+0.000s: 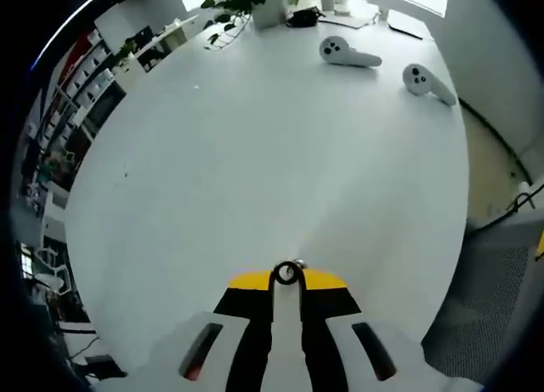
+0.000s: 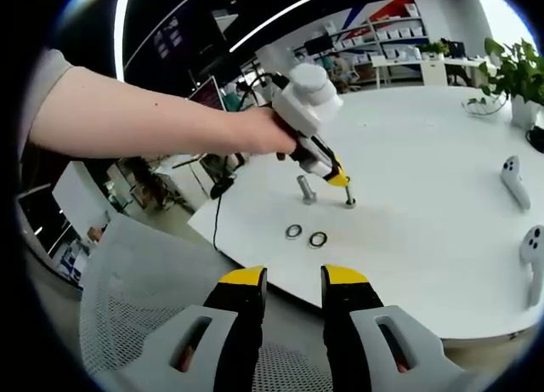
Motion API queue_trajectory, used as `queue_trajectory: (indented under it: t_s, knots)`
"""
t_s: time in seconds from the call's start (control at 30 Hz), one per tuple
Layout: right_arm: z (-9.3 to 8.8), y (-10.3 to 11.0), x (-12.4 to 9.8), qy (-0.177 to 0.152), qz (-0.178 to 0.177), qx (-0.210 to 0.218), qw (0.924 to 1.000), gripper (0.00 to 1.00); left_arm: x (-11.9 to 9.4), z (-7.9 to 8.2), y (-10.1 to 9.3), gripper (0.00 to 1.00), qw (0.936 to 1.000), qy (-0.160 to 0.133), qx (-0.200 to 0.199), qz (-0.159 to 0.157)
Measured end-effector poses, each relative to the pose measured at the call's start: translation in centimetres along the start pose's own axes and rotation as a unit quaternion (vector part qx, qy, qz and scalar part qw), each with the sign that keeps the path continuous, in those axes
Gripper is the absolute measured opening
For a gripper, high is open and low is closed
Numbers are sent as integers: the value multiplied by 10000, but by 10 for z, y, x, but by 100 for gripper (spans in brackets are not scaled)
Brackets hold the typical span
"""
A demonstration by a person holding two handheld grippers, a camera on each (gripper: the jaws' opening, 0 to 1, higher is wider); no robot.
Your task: Place the washer onto the threaded stud by aligning its center hole with the stud, sliding it down to the base, and recovering from edge contact or off-axis alignment until the washer reaches the visible bottom stop.
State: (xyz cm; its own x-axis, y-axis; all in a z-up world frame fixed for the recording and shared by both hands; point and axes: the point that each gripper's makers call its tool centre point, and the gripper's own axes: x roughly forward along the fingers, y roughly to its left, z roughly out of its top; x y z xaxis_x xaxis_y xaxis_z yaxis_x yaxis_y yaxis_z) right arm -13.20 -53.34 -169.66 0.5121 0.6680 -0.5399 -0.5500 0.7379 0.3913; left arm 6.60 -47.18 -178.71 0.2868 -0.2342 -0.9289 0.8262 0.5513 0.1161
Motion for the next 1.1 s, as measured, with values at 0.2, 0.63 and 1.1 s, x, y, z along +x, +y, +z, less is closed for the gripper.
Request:
queue_trajectory:
  t_s: [0.2,0.63,1.1]
  knots:
    - [0,0,0,-13,2,-7,10000,28,-1,-3,-3,8,9998,109,133,-62]
    - [1,-1,0,-29,-31,12,10000,28,23,-16,-7,8,9985,461,241,-166]
    - [1,-4,-1,-45,-105,55,9999,28,41,-27,-15,9,9973,617,301,-247]
